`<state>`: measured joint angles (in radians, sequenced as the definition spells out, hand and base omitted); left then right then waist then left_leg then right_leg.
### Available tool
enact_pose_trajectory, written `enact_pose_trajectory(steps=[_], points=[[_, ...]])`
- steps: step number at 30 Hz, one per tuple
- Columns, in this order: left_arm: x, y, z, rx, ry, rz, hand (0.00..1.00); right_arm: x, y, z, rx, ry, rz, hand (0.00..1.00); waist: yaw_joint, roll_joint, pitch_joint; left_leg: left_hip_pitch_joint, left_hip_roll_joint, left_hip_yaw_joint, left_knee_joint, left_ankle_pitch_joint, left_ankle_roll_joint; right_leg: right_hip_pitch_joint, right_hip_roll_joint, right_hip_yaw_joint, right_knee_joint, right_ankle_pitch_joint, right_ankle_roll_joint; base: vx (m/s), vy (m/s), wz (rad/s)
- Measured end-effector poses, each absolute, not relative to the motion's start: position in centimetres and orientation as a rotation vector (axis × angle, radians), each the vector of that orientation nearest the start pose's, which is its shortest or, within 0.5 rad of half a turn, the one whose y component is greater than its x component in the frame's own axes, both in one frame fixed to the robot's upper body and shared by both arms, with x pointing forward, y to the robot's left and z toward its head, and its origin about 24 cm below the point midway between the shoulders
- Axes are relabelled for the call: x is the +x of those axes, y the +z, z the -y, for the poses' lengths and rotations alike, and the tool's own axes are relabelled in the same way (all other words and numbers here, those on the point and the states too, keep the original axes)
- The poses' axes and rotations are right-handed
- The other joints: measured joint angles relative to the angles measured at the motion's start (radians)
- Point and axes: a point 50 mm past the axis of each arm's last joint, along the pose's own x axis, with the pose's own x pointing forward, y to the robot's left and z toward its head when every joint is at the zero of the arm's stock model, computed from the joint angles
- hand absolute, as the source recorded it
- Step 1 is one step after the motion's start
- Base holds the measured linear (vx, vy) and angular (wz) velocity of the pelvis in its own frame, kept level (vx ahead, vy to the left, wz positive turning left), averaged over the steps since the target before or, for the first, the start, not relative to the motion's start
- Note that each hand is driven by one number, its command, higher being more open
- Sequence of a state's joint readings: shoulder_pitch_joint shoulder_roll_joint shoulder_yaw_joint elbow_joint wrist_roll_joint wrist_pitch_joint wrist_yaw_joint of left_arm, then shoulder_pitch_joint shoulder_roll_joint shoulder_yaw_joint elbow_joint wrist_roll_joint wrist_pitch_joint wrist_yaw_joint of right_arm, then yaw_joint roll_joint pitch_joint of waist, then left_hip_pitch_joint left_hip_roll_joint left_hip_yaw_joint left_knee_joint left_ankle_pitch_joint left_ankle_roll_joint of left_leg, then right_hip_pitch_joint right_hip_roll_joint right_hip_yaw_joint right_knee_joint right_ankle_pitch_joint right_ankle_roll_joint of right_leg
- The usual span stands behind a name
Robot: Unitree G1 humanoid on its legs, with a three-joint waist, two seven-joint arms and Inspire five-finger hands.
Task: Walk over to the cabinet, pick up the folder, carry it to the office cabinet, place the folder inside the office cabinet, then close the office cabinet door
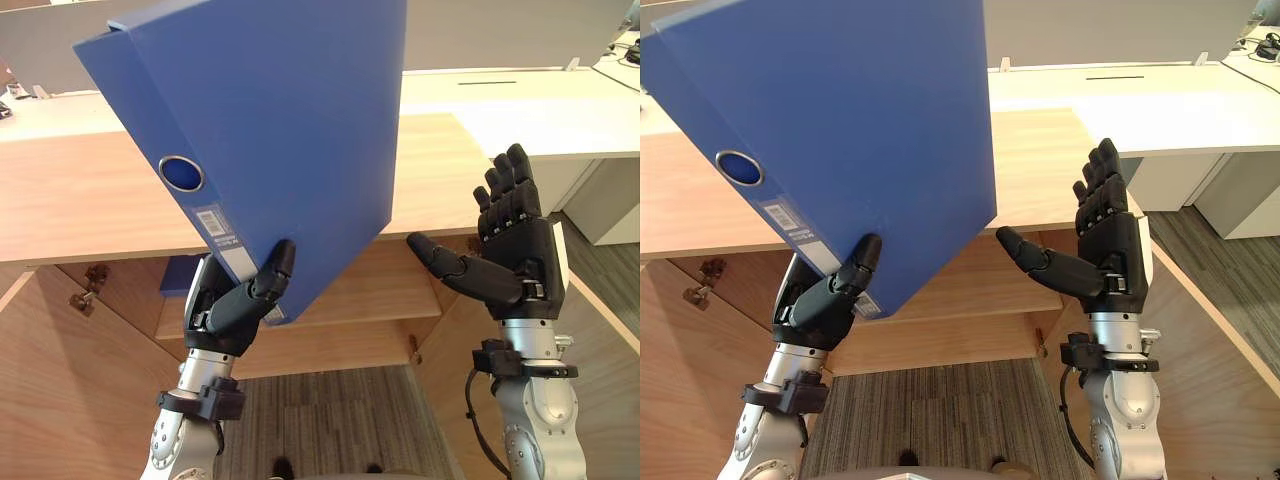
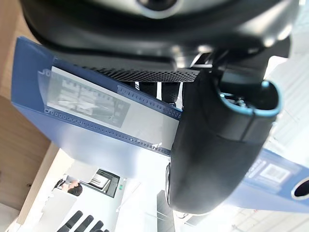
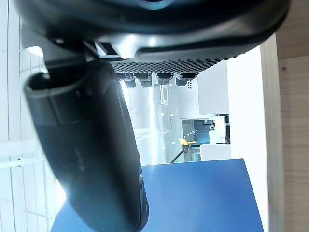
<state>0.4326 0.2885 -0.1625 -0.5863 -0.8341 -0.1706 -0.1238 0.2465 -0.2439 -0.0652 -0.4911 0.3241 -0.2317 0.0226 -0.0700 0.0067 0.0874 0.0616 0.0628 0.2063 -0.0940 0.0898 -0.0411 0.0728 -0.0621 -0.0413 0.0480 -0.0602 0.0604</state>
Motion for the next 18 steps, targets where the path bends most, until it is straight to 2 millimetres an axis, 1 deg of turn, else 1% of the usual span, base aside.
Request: enact_pose_trajectory(steps=[4,7,9,12,13,14,16,18], points=[[16.2,10.3,-16.1,-0.616,-0.382,0.216,0.0,19.5,13.5,19.7,-0.026,0.13,0.475,1.0,0.001,0.0,0.0,-0.003,-0.003,-0.006,0.0,0.002,0.002,0.0,-0.003,-0.007,-0.001,0.0,0.0,0.0,0.0,0.04],[16.0,10.2,-16.4,-0.564,-0.473,0.168,0.0,20.5,13.5,19.2,-0.071,0.239,0.452,1.0,-0.001,0.0,0.0,-0.003,-0.004,-0.006,0.0,0.003,0.003,0.0,-0.004,-0.007,0.0,0.001,0.001,0.0,0.0,0.0],[15.9,9.9,-16.5,-0.54,-0.531,0.124,0.0,21.4,12.8,19.4,-0.087,0.288,0.404,1.0,0.001,0.0,0.0,-0.005,-0.005,-0.013,0.0,0.007,0.005,0.001,-0.006,-0.014,0.0,0.001,0.001,0.0,-0.001,0.08],[16.1,9.3,-17.0,-0.544,-0.531,0.082,0.0,22.0,12.0,19.7,-0.113,0.323,0.35,1.0,0.001,0.0,-0.001,-0.011,-0.008,-0.023,0.0,0.013,0.006,0.001,-0.008,-0.024,0.0,0.001,0.001,-0.02,-0.004,0.13],[16.1,8.7,-17.4,-0.545,-0.54,0.042,0.0,22.3,11.3,19.8,-0.118,0.365,0.302,1.0,0.004,-0.001,-0.001,-0.016,-0.009,-0.03,-0.001,0.016,0.006,0.0,-0.008,-0.031,0.0,0.001,0.001,-0.03,-0.006,0.14],[16.1,8.5,-17.6,-0.547,-0.544,0.026,0.0,22.8,11.0,19.8,-0.104,0.391,0.274,0.0,0.005,-0.001,-0.001,-0.019,-0.009,-0.034,-0.001,0.018,0.007,-0.002,-0.008,-0.035,0.0,0.001,0.002,-0.03,-0.006,0.12],[16.2,8.6,-17.8,-0.539,-0.555,0.011,0.0,23.1,10.6,20.0,-0.08,0.421,0.242,0.0,0.01,-0.001,-0.001,-0.023,-0.009,-0.04,-0.001,0.021,0.007,-0.002,-0.009,-0.041,0.0,0.002,0.002,-0.02,-0.006,0.1],[16.6,8.5,-18.0,-0.532,-0.562,0.008,0.0,23.3,10.6,20.2,-0.07,0.438,0.235,0.0,0.011,-0.001,-0.001,-0.026,-0.01,-0.048,-0.001,0.025,0.007,-0.003,-0.009,-0.048,0.0,0.002,0.001,-0.02,-0.007,0.11]])
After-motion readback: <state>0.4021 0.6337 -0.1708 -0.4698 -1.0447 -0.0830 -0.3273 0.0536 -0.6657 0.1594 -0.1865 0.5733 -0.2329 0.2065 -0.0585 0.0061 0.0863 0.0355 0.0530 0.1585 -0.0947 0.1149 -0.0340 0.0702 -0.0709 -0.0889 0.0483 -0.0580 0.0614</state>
